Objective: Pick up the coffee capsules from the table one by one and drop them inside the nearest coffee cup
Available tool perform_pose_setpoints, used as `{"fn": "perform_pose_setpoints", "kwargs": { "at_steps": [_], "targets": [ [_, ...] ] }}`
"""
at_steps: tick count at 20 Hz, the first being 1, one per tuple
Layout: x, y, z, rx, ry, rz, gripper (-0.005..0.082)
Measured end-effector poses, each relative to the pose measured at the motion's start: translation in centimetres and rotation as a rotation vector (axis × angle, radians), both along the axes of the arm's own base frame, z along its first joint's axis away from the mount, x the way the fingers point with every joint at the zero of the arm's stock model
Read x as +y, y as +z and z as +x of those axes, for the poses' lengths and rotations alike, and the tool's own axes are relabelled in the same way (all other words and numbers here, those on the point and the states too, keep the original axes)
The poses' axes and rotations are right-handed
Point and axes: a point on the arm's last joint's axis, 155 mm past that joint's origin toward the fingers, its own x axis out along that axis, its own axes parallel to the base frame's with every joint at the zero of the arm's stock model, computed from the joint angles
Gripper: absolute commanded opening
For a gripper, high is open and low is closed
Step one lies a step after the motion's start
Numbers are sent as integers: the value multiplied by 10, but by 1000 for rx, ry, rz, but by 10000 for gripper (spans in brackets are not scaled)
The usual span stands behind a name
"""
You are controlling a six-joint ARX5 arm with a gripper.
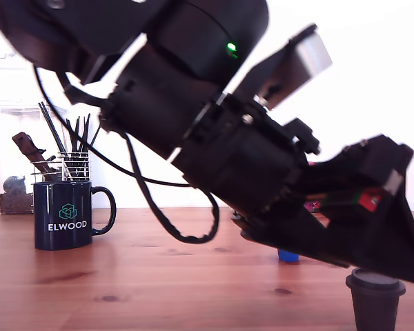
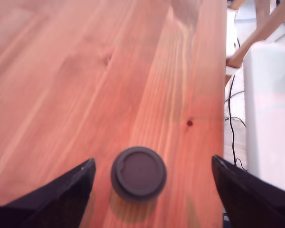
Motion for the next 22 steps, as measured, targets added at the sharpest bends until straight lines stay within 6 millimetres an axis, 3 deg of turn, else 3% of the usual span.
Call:
{"fn": "perform_pose_setpoints", "kwargs": {
  "at_steps": [4,13,14,17,18,22],
  "targets": [
    [-5,-17,2,46,-4,81,711],
    [-10,-17,3,66,-6,116,686],
    [-10,-17,4,66,-6,116,633],
    [-10,-17,4,66,-6,116,332],
    [-10,-17,4,66,-6,116,274],
    [-10,-17,3,66,-6,116,250]
  ]
}}
